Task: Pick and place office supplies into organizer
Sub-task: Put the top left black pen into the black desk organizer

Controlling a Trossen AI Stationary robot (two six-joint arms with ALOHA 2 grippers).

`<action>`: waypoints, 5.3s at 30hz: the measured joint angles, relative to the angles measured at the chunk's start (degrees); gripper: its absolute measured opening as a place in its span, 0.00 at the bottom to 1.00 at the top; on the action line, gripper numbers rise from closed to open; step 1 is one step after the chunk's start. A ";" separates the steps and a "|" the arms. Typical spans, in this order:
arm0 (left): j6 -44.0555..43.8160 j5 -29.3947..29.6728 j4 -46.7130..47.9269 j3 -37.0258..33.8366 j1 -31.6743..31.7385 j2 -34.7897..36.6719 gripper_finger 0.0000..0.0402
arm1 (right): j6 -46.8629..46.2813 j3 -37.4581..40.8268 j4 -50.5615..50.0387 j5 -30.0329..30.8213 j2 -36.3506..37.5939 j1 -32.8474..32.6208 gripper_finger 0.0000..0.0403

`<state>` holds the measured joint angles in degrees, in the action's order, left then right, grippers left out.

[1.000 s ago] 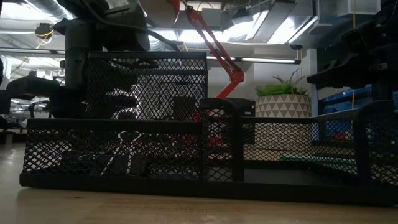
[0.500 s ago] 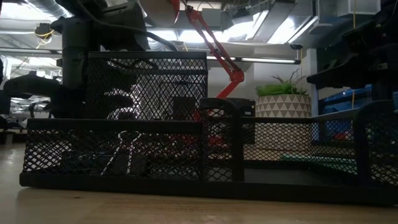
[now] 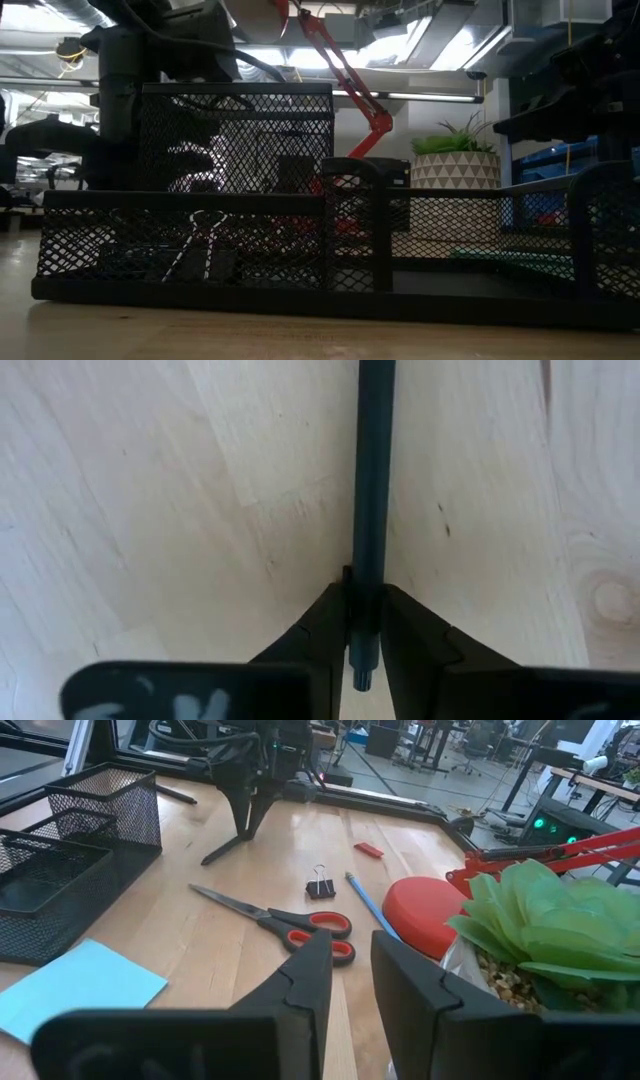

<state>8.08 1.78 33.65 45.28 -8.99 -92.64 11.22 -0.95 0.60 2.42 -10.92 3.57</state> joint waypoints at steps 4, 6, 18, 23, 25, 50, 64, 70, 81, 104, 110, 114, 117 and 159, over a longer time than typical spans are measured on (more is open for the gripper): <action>0.02 0.24 0.04 0.00 0.00 0.01 0.11 | 0.02 0.00 -0.02 0.00 -0.02 0.02 0.19; 0.03 0.47 0.16 0.04 0.00 0.01 0.11 | 0.02 0.00 0.00 -0.01 -0.02 0.02 0.19; 0.15 3.28 5.38 4.86 -0.58 1.93 0.12 | 1.29 0.00 -0.02 -0.02 -0.01 0.02 0.19; 0.17 4.74 5.74 6.82 -1.27 5.28 0.12 | 1.29 0.00 -0.01 -0.02 -0.02 0.01 0.19; 0.19 5.77 5.97 7.73 -1.86 6.36 0.12 | 1.29 0.00 -0.02 -0.02 -0.01 0.02 0.19; 42.19 42.41 -6.89 12.98 -17.41 10.89 0.12 | 1.29 0.00 -0.02 -0.02 -0.02 0.02 0.19; 72.22 59.18 -16.02 13.00 -23.26 3.73 0.12 | 1.28 0.00 -0.02 -0.02 -0.02 0.01 0.19; 78.24 60.26 -21.13 13.00 -24.08 1.25 0.12 | 1.27 0.00 0.00 -0.01 -0.02 0.00 0.19; 83.59 60.57 -23.19 13.03 -25.53 -1.14 0.12 | 1.05 0.00 -0.02 -0.01 -0.02 0.02 0.19; 94.96 64.15 -31.15 12.89 -27.14 -10.69 0.09 | 1.05 0.00 0.00 -0.02 -0.01 0.02 0.19; 94.72 64.25 -33.70 12.94 -28.26 -10.47 0.08 | 1.01 0.00 -0.02 0.00 -0.02 0.02 0.19; 94.25 64.48 -33.83 12.94 -28.35 -10.47 0.08 | 0.90 0.00 -0.01 0.00 -0.02 0.02 0.19; 93.66 64.46 -33.87 12.94 -28.42 -10.47 0.08 | 0.87 0.01 0.00 -0.02 -0.02 0.02 0.19; -24.95 46.08 -23.63 -4.75 -16.64 37.94 0.09 | -6.67 0.00 5.25 -0.43 0.02 0.02 0.19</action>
<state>-16.88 47.86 10.02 40.52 -25.63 -54.71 4.55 -0.95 5.85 1.99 -10.90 3.59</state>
